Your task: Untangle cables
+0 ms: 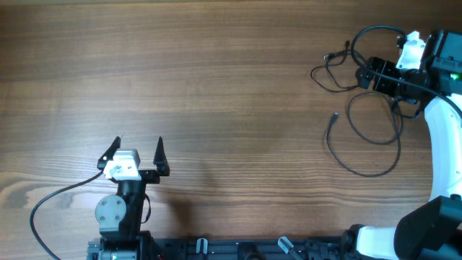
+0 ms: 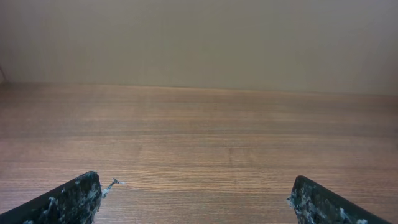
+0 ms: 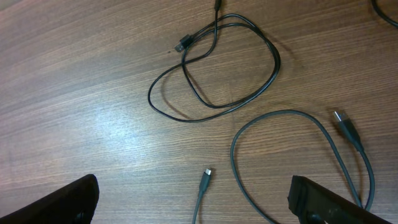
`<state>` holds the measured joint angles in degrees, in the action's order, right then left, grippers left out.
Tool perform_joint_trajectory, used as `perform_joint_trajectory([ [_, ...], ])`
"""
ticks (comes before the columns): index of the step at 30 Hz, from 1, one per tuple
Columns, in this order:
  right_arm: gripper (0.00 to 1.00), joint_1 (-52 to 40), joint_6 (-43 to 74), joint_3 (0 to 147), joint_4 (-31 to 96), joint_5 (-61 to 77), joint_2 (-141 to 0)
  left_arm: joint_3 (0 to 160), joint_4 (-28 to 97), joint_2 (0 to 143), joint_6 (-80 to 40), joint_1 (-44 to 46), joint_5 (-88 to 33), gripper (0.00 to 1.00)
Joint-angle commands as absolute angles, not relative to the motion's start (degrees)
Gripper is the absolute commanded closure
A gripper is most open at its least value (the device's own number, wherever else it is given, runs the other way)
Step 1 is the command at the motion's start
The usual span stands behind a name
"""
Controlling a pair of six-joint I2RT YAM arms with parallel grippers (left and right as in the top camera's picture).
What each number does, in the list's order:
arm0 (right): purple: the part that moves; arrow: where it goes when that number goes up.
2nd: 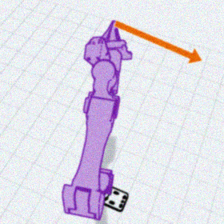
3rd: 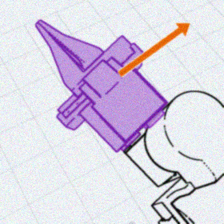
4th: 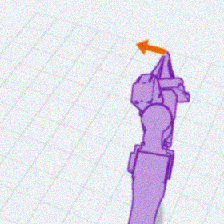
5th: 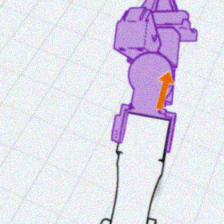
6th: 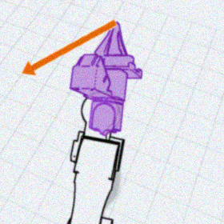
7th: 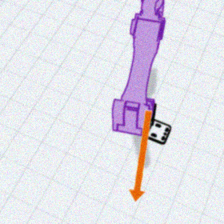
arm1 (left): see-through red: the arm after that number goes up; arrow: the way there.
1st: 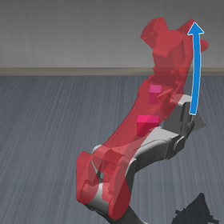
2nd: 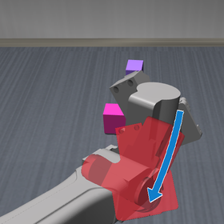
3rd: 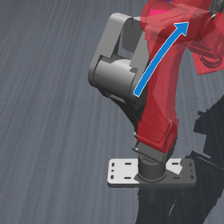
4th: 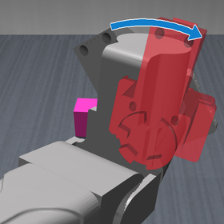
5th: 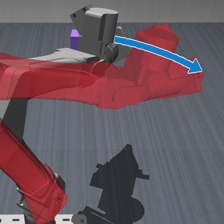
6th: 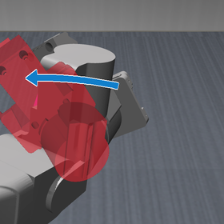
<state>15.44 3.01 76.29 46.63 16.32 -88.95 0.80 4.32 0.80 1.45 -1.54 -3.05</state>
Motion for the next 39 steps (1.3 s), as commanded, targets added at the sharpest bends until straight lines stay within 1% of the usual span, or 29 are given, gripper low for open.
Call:
perform_joint_trajectory([
  [1, 0.0, 15.33, 3.6, 75.99, 46.52, 17.04, -89.8, 0.32, 4.29, 0.32, 2.59, -1.23, -3.33, 0.0],
  [29, 0.0, 15.33, 3.57, 75.72, 46.57, 16.84, -89.73, 0.32, 4.29, 0.32, 2.59, -1.23, -3.33, 0.0],
  [33, 0.0, 15.33, 3.6, 75.72, 46.54, 16.84, -86.7, 0.32, 4.27, 0.32, 2.59, -1.23, -3.33, 0.0],
  [39, 0.0, 15.33, 3.57, 75.72, 46.54, 16.84, -76.6, 0.32, 4.29, 0.32, 2.59, -1.23, -3.33, 0.0],
])
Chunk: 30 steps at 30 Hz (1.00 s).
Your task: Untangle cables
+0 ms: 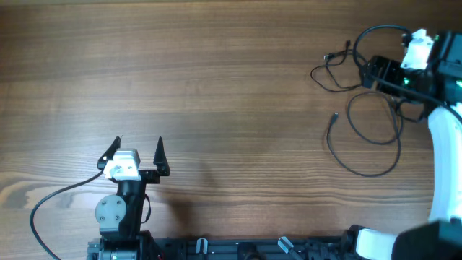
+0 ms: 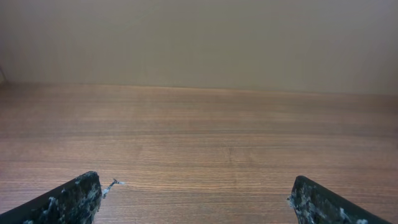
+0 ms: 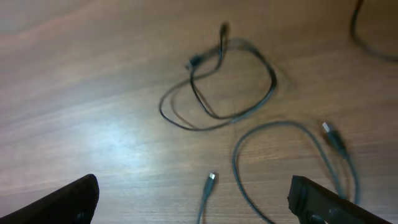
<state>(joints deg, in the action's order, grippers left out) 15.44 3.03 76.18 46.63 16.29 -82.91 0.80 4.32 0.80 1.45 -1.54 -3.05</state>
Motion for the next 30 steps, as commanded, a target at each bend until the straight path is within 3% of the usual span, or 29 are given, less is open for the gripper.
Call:
perform_joint_trajectory([
  [1, 0.0, 15.33, 3.57, 75.72, 46.54, 16.84, -75.0, 0.32, 4.29, 0.34, 2.59, -1.23, -3.33, 0.0],
  [6, 0.0, 12.91, 3.6, 75.72, 46.57, 16.84, -65.3, 0.32, 4.27, 0.34, 2.59, -1.23, -3.33, 0.0],
  [12, 0.0, 3.4, 3.6, 75.72, 47.16, 16.86, -50.96, 0.32, 4.27, 0.32, 2.59, -1.23, -3.33, 0.0],
  [17, 0.0, 2.63, 3.57, 75.72, 47.46, 16.84, -41.65, 0.32, 4.27, 0.34, 2.59, -1.23, -3.33, 0.0],
  [24, 0.0, 2.63, 3.55, 75.72, 49.41, 16.86, -39.94, 0.32, 4.29, 0.32, 2.59, -1.23, -3.33, 0.0],
  [30, 0.0, 2.63, 3.55, 75.7, 59.72, 16.84, -40.47, 0.32, 4.29, 0.32, 2.59, -1.23, -3.33, 0.0],
])
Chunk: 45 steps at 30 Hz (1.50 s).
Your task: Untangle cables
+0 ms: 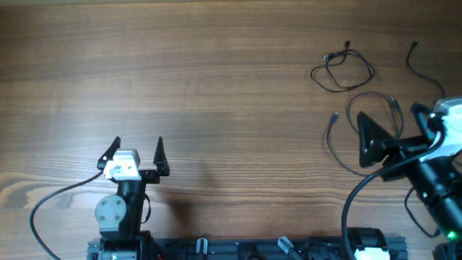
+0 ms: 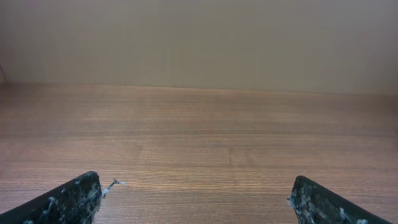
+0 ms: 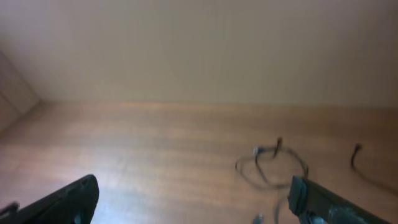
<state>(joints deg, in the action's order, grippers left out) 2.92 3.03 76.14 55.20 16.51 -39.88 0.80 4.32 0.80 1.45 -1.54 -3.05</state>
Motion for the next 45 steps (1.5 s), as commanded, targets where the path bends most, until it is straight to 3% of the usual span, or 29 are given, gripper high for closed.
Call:
perform_joint_trajectory([
  [1, 0.0, 2.63, 3.57, 75.59, 63.4, 16.84, -40.86, 0.32, 4.29, 0.34, 2.59, -1.23, -3.33, 0.0],
  [5, 0.0, 2.63, 3.57, 72.38, 70.46, 16.84, -39.75, 0.32, 4.29, 0.32, 2.59, -1.23, -3.33, 0.0],
  [17, 0.0, 2.63, 9.37, 48.75, 66.7, 17.28, -18.37, 0.32, 4.29, 0.34, 2.57, -1.23, -3.33, 0.0],
  [26, 0.0, 2.63, 9.39, 33.85, 50.41, 17.26, -0.51, 0.32, 4.27, 0.34, 2.59, -1.23, -3.33, 0.0],
  [30, 0.0, 2.68, 9.17, 28.49, 39.27, 17.28, -0.23, 0.32, 4.29, 0.32, 2.59, -1.23, -3.33, 0.0],
  [36, 0.0, 2.68, 9.17, 23.0, 33.93, 17.26, -0.21, 0.32, 4.27, 0.34, 2.59, -1.23, -3.33, 0.0],
  [41, 0.0, 2.68, 9.17, 15.84, 10.46, 17.26, -0.21, 0.32, 4.29, 0.34, 2.59, -1.23, -3.33, 0.0],
  [45, 0.0, 2.68, 9.15, 12.32, 7.29, 17.26, -0.19, 0.32, 4.29, 0.32, 2.57, -1.23, -3.33, 0.0],
])
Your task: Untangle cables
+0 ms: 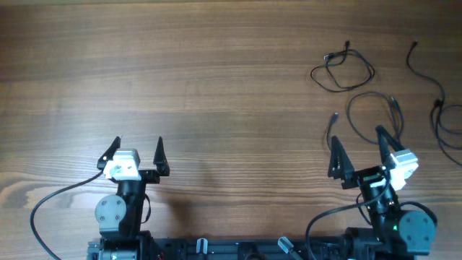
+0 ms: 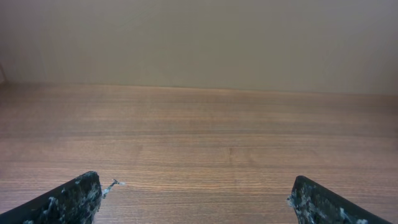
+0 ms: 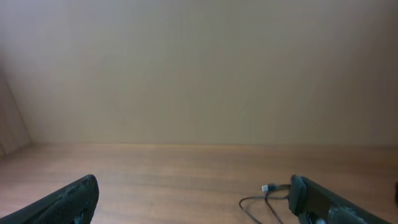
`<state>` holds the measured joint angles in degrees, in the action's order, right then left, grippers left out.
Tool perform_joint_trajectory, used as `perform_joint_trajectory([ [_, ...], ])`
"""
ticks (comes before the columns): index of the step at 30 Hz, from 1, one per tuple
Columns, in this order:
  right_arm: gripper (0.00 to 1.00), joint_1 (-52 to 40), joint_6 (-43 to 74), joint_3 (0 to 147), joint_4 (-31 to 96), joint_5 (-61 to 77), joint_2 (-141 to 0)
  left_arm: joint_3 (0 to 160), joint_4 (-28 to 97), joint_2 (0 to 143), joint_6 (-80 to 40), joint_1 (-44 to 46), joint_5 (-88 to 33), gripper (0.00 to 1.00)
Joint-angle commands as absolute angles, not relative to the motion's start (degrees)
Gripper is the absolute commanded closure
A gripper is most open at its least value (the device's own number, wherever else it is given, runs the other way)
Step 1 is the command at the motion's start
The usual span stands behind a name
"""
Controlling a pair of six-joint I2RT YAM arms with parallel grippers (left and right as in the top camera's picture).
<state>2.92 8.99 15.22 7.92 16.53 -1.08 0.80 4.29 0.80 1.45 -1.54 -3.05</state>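
Three cables lie apart at the right of the table in the overhead view. A thin black cable [image 1: 343, 72] forms a small loop, a grey cable [image 1: 368, 94] makes a wider loop below it, and a dark cable [image 1: 437, 107] runs along the right edge. My right gripper [image 1: 355, 135] stands open near the front edge, just short of the grey loop, holding nothing. Its wrist view shows the black cable [image 3: 264, 198] far ahead beside the right finger. My left gripper [image 1: 138, 141] is open at the front left, far from all cables, over bare wood [image 2: 199, 155].
A wooden table [image 1: 216, 87] stretches across the view. The arm bases and a black rail [image 1: 238, 249] line the front edge. A grey supply cord [image 1: 50, 202] curls from the left arm at the front left. A plain wall [image 3: 199, 74] rises beyond the table's far edge.
My right arm has drawn back from the lower right of the cables to the front edge, its open fingers now level and pointing away. The cables and left arm have not moved.
My right gripper first hung open over the cables at the far right, looking down on the black and grey loops, and stayed there a moment later. Then it was pulled back toward the front, empty. Now it stands at the front edge; the left never moved.
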Motion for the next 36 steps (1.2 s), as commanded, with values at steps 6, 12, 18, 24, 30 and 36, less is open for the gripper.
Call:
perform_joint_trajectory([
  [6, 0.0, 2.68, 9.15, 7.64, -6.55, 17.26, -0.19, 0.32, 4.27, 0.34, 2.59, -1.23, -3.33, 0.0],
  [12, 0.0, 2.68, 9.15, 3.29, -14.55, 17.28, -0.19, 0.32, 4.27, 0.32, 2.59, -1.23, -3.33, 0.0],
  [18, 0.0, 2.63, 9.1, 0.27, -16.91, 17.28, -0.19, 0.32, 4.27, 0.34, 2.59, -1.23, -3.33, 0.0],
  [24, 0.0, 2.63, 9.13, 0.27, -1.19, 17.28, -0.19, 0.32, 4.27, 0.32, 2.59, -1.23, -3.33, 0.0],
  [30, 0.0, 2.63, 9.08, 0.3, -1.39, 16.84, -0.19, 0.32, 4.27, 0.34, 2.59, -1.23, -3.33, 0.0],
  [36, 0.0, 2.57, 9.08, 0.32, -1.37, 16.84, -0.21, 0.32, 4.27, 0.32, 2.59, -1.23, -3.33, 0.0],
])
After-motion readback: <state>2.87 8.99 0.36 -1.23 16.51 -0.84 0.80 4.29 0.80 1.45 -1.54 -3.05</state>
